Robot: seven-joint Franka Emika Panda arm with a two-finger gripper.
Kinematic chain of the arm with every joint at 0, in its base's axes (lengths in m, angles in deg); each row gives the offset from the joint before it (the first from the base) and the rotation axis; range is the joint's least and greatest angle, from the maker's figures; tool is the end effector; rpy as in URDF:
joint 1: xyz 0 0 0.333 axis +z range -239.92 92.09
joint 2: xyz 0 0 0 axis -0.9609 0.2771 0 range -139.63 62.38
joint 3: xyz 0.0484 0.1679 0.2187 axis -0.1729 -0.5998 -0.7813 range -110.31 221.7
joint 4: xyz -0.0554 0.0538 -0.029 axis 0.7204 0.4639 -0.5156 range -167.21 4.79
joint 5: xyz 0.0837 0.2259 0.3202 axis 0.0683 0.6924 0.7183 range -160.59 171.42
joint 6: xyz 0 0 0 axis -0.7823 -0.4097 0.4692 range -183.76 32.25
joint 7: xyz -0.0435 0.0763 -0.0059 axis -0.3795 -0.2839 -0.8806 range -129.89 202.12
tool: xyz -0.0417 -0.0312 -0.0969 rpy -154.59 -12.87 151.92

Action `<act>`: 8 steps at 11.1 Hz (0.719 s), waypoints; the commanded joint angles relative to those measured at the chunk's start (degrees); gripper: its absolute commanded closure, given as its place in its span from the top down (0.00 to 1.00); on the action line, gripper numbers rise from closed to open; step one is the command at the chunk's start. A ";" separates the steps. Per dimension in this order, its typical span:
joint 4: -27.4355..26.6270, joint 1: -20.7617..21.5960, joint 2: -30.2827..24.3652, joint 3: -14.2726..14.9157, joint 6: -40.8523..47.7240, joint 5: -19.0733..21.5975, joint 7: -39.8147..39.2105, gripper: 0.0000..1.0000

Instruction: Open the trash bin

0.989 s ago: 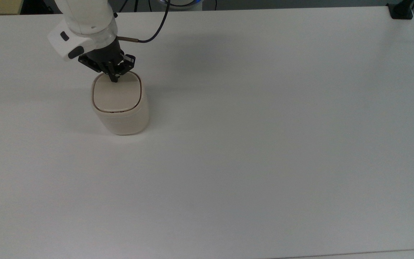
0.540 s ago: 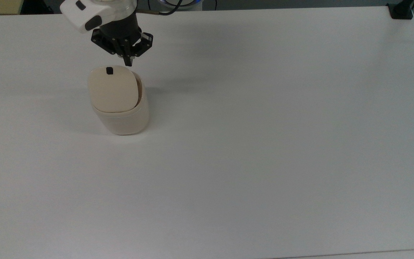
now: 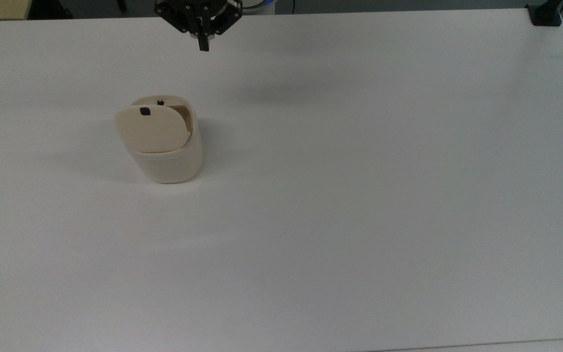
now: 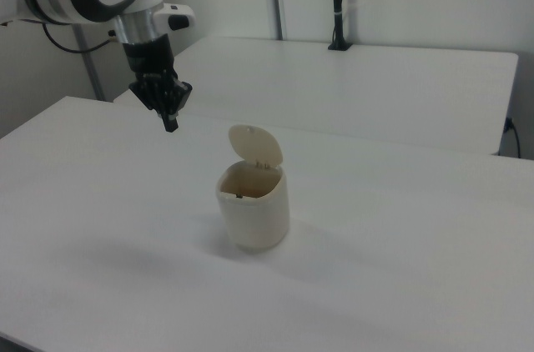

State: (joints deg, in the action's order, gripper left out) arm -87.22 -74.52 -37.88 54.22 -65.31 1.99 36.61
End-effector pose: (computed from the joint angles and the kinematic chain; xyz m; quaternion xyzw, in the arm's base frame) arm 0.5729 0.0026 0.5375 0.9995 0.0067 -0.0014 0.0295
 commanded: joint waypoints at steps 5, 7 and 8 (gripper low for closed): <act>3.02 0.52 -0.92 -0.73 4.70 -0.62 1.80 0.25; 3.38 0.52 -0.83 -0.55 4.62 -1.05 2.23 1.00; 3.38 0.52 -0.83 -0.64 4.70 -1.93 2.23 1.00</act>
State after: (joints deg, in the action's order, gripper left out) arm -84.19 -74.10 -38.28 53.55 -62.01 1.87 37.73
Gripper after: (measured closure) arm 0.744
